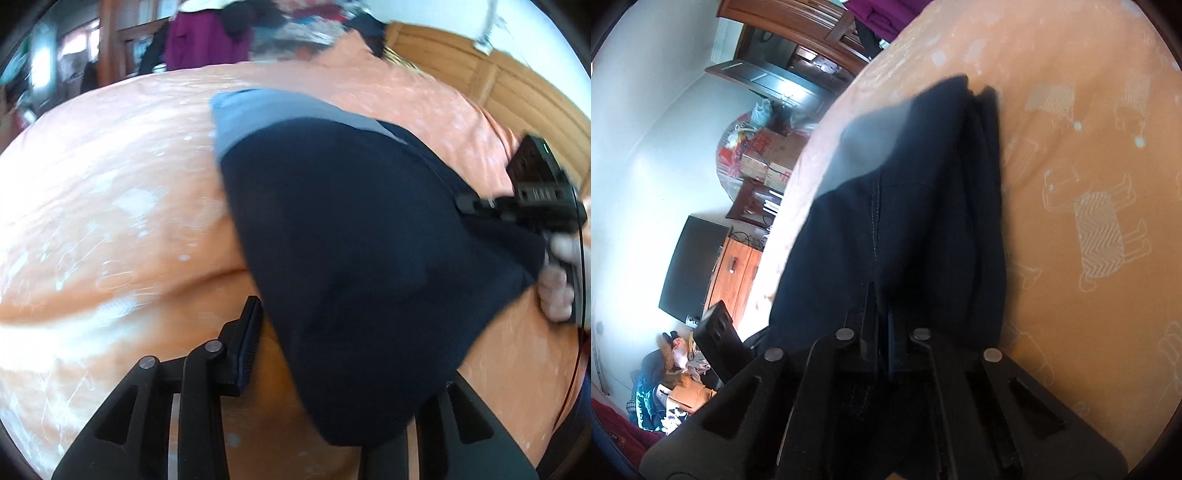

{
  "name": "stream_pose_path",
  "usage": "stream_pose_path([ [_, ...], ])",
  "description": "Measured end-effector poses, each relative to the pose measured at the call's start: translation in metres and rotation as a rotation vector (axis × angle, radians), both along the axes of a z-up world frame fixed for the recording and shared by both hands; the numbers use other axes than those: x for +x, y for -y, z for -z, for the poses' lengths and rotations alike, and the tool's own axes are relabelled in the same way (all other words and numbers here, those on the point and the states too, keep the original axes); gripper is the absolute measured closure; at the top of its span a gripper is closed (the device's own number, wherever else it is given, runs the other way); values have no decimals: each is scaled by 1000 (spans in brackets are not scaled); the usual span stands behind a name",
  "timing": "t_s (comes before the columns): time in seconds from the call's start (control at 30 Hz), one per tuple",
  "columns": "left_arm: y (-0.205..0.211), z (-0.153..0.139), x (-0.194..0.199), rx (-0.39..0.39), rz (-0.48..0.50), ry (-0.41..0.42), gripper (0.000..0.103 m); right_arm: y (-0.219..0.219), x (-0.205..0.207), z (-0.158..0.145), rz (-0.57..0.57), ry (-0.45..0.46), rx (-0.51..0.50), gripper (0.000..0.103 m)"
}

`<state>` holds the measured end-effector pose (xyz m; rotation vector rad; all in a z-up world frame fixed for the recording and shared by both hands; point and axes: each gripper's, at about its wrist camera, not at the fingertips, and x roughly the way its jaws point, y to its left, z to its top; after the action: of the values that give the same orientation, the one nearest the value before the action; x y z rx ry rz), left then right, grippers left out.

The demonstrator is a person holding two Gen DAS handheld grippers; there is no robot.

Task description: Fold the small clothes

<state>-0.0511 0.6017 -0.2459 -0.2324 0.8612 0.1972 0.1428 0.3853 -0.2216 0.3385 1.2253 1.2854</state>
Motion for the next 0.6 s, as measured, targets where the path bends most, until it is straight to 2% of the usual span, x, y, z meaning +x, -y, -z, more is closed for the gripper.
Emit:
stream_pose_path([
  [0.1, 9, 1, 6, 46, 14, -36, 62, 10, 12, -7, 26, 48, -17, 102],
  [0.2, 9, 5, 13, 53, 25, -51, 57, 23, 31, 5, 78, -4, -22, 102],
  [0.33, 14, 6, 21, 65, 25, -54, 57, 20, 27, 3, 37, -22, 19, 103],
  [0.43, 11, 6, 18, 40, 22, -47, 56, 13, 26, 18, 2, -47, -40, 103],
  [0.5, 10, 7, 17, 30, 19, -43, 55, 15, 26, 22, 18, -36, -48, 103],
  [0.57, 11, 6, 17, 37, 18, -43, 55, 15, 20, 7, 25, 23, -53, 95],
  [0.6, 11, 7, 14, 34, 16, -41, 55, 15, 17, 2, 19, 35, -51, 95],
])
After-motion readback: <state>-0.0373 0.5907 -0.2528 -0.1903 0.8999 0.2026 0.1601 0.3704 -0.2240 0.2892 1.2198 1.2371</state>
